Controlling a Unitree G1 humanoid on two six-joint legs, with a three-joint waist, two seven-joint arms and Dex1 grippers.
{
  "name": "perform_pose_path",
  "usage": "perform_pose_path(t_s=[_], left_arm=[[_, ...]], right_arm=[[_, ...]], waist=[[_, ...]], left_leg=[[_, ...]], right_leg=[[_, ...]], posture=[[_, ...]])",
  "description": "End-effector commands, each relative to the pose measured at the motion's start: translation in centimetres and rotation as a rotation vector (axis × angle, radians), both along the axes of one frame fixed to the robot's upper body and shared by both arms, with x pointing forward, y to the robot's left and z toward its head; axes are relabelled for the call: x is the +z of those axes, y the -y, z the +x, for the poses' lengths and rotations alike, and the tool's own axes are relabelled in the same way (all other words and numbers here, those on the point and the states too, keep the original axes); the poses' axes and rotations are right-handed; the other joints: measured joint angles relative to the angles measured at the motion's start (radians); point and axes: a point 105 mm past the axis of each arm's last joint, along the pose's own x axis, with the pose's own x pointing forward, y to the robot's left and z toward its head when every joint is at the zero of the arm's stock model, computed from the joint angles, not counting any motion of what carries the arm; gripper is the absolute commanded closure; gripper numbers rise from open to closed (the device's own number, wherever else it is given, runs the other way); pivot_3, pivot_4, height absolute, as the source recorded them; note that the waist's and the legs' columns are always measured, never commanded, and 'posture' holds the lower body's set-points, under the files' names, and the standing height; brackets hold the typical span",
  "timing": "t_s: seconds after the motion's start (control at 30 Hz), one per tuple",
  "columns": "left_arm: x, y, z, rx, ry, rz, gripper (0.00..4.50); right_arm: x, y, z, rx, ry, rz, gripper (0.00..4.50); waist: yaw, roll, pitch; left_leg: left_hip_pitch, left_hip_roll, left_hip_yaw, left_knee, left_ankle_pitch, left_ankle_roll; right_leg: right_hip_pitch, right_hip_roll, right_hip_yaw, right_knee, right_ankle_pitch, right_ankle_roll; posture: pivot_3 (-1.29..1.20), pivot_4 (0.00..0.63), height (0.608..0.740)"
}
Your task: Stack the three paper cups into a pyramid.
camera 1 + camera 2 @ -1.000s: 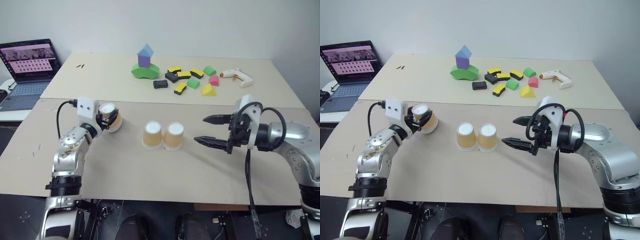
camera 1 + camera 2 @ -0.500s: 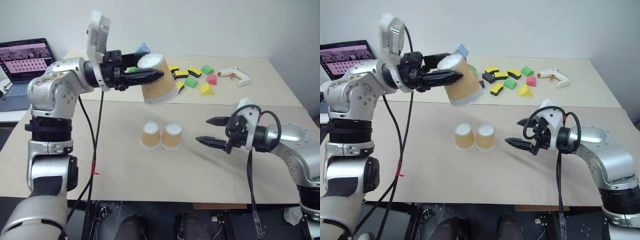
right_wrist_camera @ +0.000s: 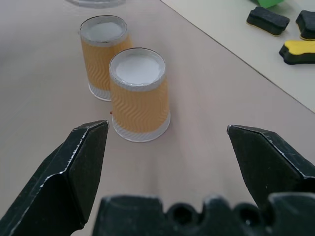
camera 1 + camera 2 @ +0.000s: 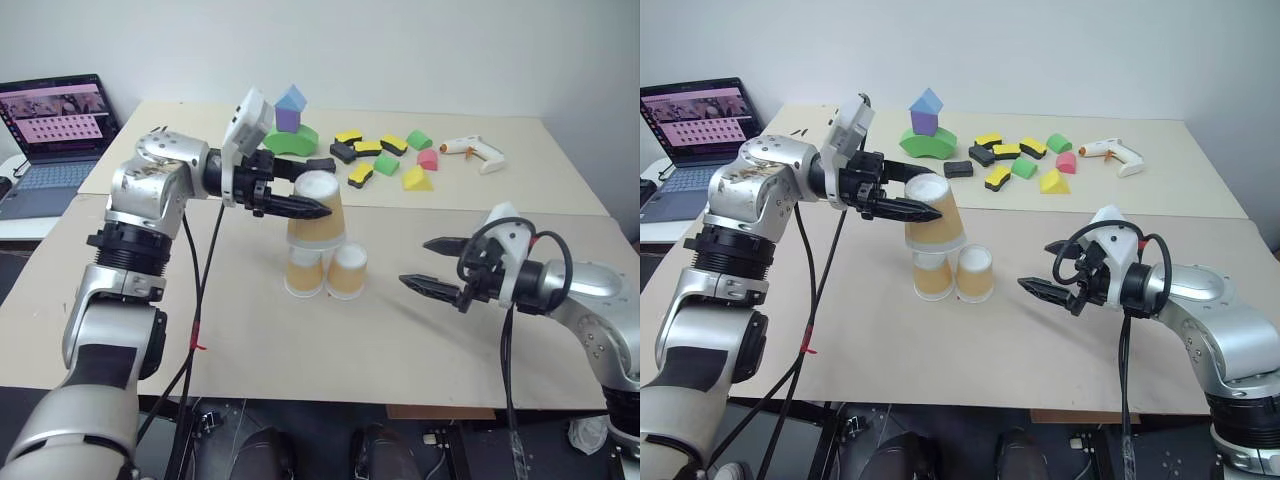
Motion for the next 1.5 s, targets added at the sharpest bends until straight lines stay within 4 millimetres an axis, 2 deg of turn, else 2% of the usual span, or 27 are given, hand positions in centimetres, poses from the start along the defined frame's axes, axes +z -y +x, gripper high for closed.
perform_pose_path(t_s=[0.03,0.77,0.8,0.93,1.17,1.3,1.5], left_arm=[[0.1,0.2,-0.2,-0.016,0.047,0.020,1.77],[-1.4,0.3,0.0,0.011,0.048,0.052,1.77],[-1.5,0.3,0.0,0.014,0.048,0.052,1.29],[-1.5,0.4,0.1,0.023,0.055,0.050,0.03],[-1.3,0.5,0.3,0.034,0.065,0.042,0.03],[-0.1,0.6,0.2,0.036,0.081,0.005,0.03],[4.7,0.6,-0.3,0.055,0.068,-0.172,0.03]], right_arm=[[1.6,0.1,-0.5,0.004,0.067,-0.001,0.00],[1.9,-0.2,-1.0,0.030,0.070,0.011,0.00],[1.9,-0.2,-1.0,0.031,0.070,0.011,0.00],[2.0,-0.2,-1.0,0.031,0.071,0.011,0.00],[1.9,-0.2,-1.0,0.030,0.070,0.009,0.00],[1.7,-0.3,-0.9,0.029,0.067,0.010,0.00],[1.4,-0.3,-0.9,0.027,0.057,0.008,0.00]], waist=[[0.000,0.000,0.000],[0.002,0.000,0.000],[0.001,0.000,0.000],[0.001,0.000,0.000],[0.001,0.000,0.000],[0.001,0.000,0.000],[0.001,0.000,0.000]], left_leg=[[0.000,0.000,0.000,0.000,0.000,0.000],[-0.002,0.000,-0.003,0.002,0.000,0.000],[-0.002,0.000,-0.003,0.002,0.000,0.000],[-0.002,0.000,-0.003,0.002,0.000,0.000],[-0.001,0.000,-0.003,0.002,0.000,0.000],[-0.001,0.000,-0.003,0.002,0.000,0.000],[-0.002,0.000,-0.004,0.003,0.000,0.000]], right_leg=[[0.000,0.000,0.000,0.000,0.000,0.000],[0.000,0.000,-0.002,0.001,0.000,0.000],[0.000,0.000,-0.002,0.001,0.000,0.000],[0.001,0.000,-0.002,0.001,0.000,0.000],[0.001,0.000,-0.002,0.001,0.000,0.000],[0.001,0.000,-0.002,0.001,0.000,0.000],[0.001,-0.001,-0.003,0.001,0.000,0.000]], posture=[[0.00,0.150,0.703],[0.00,0.150,0.703],[0.00,0.150,0.703],[0.00,0.150,0.703],[0.00,0.150,0.703],[0.00,0.150,0.703],[0.00,0.150,0.703]])
